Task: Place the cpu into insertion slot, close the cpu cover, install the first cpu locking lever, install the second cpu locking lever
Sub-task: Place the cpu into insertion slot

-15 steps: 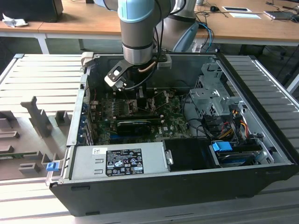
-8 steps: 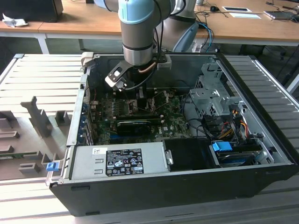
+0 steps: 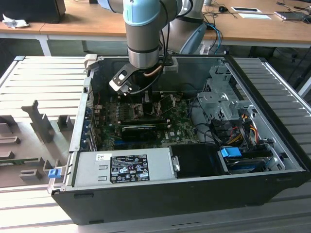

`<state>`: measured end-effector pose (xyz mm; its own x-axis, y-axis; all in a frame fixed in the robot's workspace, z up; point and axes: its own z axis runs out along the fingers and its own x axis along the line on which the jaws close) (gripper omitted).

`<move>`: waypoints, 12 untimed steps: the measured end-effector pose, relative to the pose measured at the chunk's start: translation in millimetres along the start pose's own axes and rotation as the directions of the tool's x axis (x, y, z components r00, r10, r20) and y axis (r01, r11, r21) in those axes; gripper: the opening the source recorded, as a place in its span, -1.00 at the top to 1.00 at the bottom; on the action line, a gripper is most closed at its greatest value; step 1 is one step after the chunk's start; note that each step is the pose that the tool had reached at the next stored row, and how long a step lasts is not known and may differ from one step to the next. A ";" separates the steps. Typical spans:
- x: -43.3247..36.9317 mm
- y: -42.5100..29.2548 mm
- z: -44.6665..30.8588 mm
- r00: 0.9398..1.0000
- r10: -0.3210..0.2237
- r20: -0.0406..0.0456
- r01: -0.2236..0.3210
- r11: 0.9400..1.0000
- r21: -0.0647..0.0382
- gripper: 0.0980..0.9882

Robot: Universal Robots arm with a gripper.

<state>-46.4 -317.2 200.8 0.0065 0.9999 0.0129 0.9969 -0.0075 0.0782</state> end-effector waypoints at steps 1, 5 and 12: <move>0.0 0.0 -0.1 1.000 0.000 0.000 0.000 1.000 0.000 0.04; -0.1 0.0 -0.4 1.000 0.000 0.001 0.000 1.000 0.000 -0.13; 0.1 0.6 -8.6 1.000 0.000 0.001 0.000 1.000 0.001 0.05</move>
<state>-46.5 -317.3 209.4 0.0066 0.9999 0.0124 0.9970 -0.0075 0.0777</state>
